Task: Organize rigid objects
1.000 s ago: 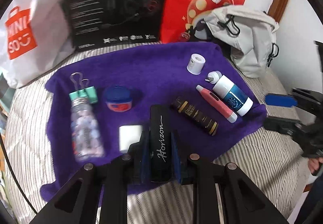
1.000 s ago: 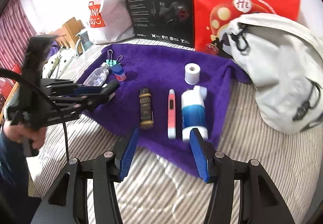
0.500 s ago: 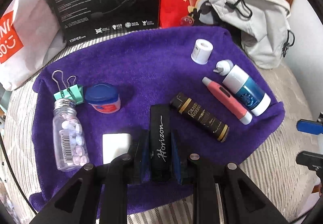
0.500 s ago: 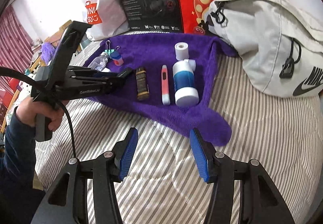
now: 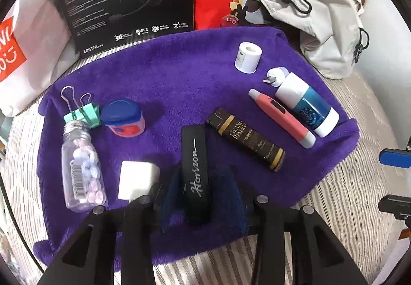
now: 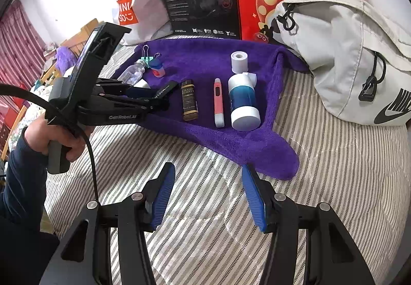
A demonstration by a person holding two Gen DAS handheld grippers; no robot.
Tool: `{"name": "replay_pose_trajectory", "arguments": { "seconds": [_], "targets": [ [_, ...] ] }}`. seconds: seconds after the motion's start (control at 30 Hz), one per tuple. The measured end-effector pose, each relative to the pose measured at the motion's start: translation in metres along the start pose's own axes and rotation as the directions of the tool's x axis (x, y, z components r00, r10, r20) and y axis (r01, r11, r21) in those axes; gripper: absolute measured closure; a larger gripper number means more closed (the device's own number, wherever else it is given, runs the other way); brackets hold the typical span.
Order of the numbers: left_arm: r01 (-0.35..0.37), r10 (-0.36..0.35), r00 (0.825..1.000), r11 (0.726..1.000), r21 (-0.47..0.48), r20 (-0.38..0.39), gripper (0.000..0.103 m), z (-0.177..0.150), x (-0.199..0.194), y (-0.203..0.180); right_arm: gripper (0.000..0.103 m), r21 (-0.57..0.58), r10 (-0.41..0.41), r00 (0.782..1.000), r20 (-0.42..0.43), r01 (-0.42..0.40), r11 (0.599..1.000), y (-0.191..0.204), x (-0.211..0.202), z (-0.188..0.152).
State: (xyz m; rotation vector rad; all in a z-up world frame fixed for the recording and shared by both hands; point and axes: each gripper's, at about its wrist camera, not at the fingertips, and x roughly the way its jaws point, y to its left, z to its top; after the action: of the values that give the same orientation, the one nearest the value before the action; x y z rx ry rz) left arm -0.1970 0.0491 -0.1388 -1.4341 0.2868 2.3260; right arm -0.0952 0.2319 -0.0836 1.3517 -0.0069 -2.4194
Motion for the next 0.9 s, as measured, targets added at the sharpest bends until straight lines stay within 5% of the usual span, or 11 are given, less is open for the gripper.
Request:
{"name": "replay_pose_trajectory", "arguments": {
  "seconds": [0.23,0.3,0.4,0.53,0.6,0.7,0.9],
  "targets": [
    [-0.015,0.015,0.999,1.0,-0.015,0.05,0.048,-0.017,-0.037,0.004,0.038,0.024,-0.037,0.999,0.021,0.036,0.999,0.003,-0.01,-0.004],
    [-0.018,0.019,0.997,1.0,-0.013,0.069,0.031,-0.025,-0.052,0.006,0.038,0.047,-0.046,0.998,0.032,0.044,0.998,0.005,-0.012,-0.005],
    [-0.041,0.043,0.994,0.999,-0.018,0.102,0.025,-0.04,-0.071,0.008,0.037,0.082,-0.056,0.998,0.04,0.053,0.995,0.008,-0.013,-0.006],
    [-0.042,0.053,0.99,0.995,-0.091,0.128,0.013,-0.061,-0.091,0.022,0.011,0.121,-0.096,0.993,0.068,0.087,0.989,0.016,-0.02,-0.009],
    [-0.039,0.06,0.988,0.99,-0.139,0.144,0.006,-0.072,-0.099,0.03,0.011,0.117,-0.116,0.99,0.074,0.107,0.987,0.024,-0.024,-0.011],
    [-0.011,0.048,0.982,0.98,-0.201,0.182,0.004,-0.088,-0.111,0.038,0.001,0.129,-0.147,0.985,0.089,0.135,0.982,0.036,-0.033,-0.015],
    [-0.056,0.105,0.974,0.971,-0.234,0.202,0.004,-0.109,-0.128,0.037,0.0,0.229,-0.207,0.97,0.127,0.174,0.958,0.045,-0.054,-0.03]
  ]
}}
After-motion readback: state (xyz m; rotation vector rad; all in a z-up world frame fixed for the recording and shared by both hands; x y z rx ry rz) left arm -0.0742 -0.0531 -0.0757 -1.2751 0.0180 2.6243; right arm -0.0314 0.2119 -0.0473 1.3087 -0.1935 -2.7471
